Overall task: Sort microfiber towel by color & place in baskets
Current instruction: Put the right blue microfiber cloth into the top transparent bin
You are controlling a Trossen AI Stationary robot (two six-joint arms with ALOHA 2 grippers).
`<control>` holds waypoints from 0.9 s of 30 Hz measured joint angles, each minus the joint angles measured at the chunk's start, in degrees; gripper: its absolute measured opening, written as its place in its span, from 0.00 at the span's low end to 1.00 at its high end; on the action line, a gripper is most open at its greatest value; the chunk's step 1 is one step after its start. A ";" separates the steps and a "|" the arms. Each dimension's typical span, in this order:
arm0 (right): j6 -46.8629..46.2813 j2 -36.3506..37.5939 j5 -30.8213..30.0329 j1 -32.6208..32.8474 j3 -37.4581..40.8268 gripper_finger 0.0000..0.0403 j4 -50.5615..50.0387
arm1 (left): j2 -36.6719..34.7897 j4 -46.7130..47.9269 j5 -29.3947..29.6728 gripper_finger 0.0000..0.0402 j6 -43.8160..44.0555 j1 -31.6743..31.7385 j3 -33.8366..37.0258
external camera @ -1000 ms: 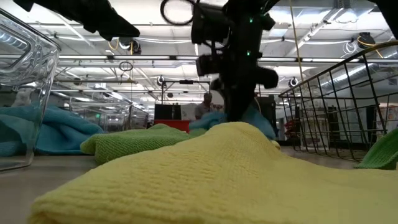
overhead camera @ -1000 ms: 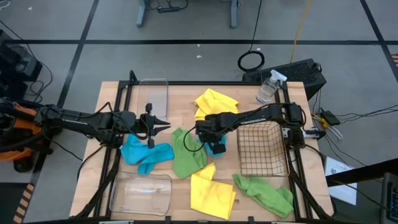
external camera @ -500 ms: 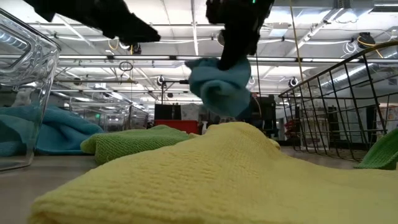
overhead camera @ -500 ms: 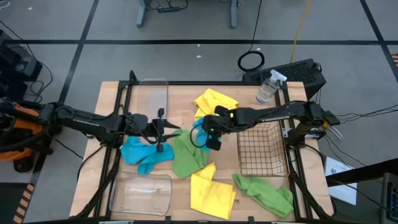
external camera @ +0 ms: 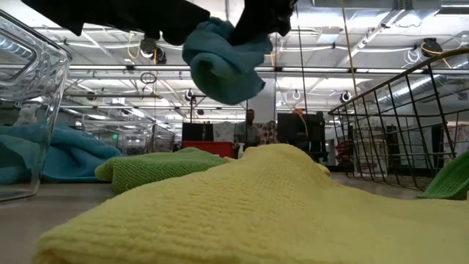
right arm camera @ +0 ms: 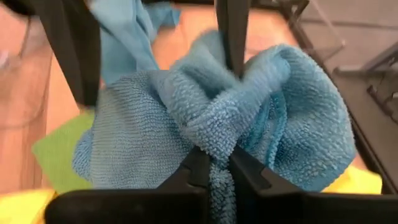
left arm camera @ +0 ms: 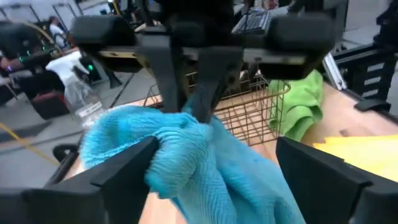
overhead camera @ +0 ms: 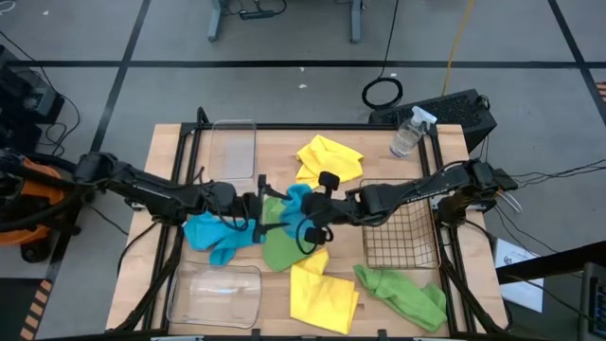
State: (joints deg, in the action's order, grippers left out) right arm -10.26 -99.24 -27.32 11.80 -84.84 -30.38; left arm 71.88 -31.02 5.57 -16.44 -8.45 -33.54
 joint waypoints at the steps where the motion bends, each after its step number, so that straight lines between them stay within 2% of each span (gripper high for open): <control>1: 0.54 0.00 -0.03 -0.04 0.00 0.05 0.82 | 0.70 -0.92 0.84 0.86 -1.10 -0.08 0.00; 10: 3.87 -0.02 -0.13 -0.95 0.00 0.07 3.72 | 3.65 -2.48 10.19 0.84 -8.10 0.22 0.00; 19: 6.48 -0.02 0.85 -0.88 0.00 0.07 4.61 | 3.64 0.48 8.04 0.75 -9.58 0.84 -0.07; 22: 6.63 -0.02 4.04 -0.95 0.00 0.07 5.42 | 3.64 1.99 7.74 0.70 -10.00 1.21 -0.07; 27: 5.53 -0.02 8.16 -1.30 0.00 0.07 5.78 | 3.64 2.23 3.86 0.57 -12.88 1.31 -0.07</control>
State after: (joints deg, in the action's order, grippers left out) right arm -4.73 -99.26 -19.16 10.50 -84.84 -24.60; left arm 75.53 -28.80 9.43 -29.33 -7.14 -33.61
